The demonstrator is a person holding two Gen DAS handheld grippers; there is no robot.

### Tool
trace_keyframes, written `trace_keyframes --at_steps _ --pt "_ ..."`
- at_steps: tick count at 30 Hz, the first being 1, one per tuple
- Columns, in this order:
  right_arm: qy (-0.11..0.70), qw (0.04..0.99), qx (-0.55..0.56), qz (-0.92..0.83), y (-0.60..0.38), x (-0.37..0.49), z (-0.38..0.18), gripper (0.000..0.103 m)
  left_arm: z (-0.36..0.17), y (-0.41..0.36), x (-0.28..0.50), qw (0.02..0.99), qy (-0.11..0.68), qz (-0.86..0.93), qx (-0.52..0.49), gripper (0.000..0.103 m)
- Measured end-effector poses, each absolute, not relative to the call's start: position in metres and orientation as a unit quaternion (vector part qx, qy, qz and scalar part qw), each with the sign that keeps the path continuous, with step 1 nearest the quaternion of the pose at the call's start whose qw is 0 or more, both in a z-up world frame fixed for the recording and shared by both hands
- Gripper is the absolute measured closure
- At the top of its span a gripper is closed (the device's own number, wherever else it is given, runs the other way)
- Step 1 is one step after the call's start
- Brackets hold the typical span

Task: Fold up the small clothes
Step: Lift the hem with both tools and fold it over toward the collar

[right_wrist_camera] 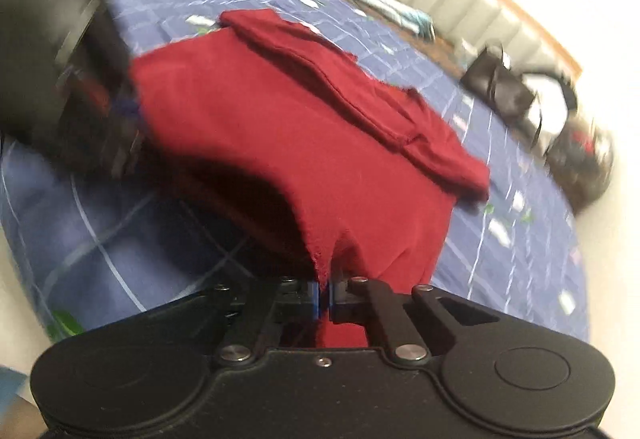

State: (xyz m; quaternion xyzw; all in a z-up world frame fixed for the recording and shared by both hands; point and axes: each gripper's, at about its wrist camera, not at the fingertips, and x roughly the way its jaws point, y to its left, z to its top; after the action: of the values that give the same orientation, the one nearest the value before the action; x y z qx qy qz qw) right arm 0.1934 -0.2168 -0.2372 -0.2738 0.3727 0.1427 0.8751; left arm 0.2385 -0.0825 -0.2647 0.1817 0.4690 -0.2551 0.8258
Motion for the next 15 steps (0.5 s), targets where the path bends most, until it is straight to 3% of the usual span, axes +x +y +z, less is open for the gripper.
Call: trace_keyframes --at_steps 2,3,4,13,15 --pt "0.399 0.876 -0.229 0.141 -0.223 0.204 -0.225 0.100 -0.270 -0.089 0.231 0.823 0.467 -0.255 0.199 0.071" --pt "0.411 0.876 -0.210 0.141 -0.227 0.211 -0.219 0.101 -0.273 -0.092 0.228 0.822 0.467 -0.252 0.208 0.054" --pt "0.418 0.876 -0.194 0.142 -0.231 0.217 -0.212 0.101 -0.275 -0.095 0.224 0.822 0.463 -0.248 0.219 0.047" --pt "0.445 0.880 -0.083 0.143 -0.247 0.247 -0.167 0.100 -0.296 -0.107 0.212 0.814 0.433 -0.162 0.352 0.049" --pt "0.447 0.880 -0.076 0.141 -0.251 0.253 -0.160 0.100 -0.296 -0.102 0.211 0.814 0.420 -0.134 0.379 0.058"
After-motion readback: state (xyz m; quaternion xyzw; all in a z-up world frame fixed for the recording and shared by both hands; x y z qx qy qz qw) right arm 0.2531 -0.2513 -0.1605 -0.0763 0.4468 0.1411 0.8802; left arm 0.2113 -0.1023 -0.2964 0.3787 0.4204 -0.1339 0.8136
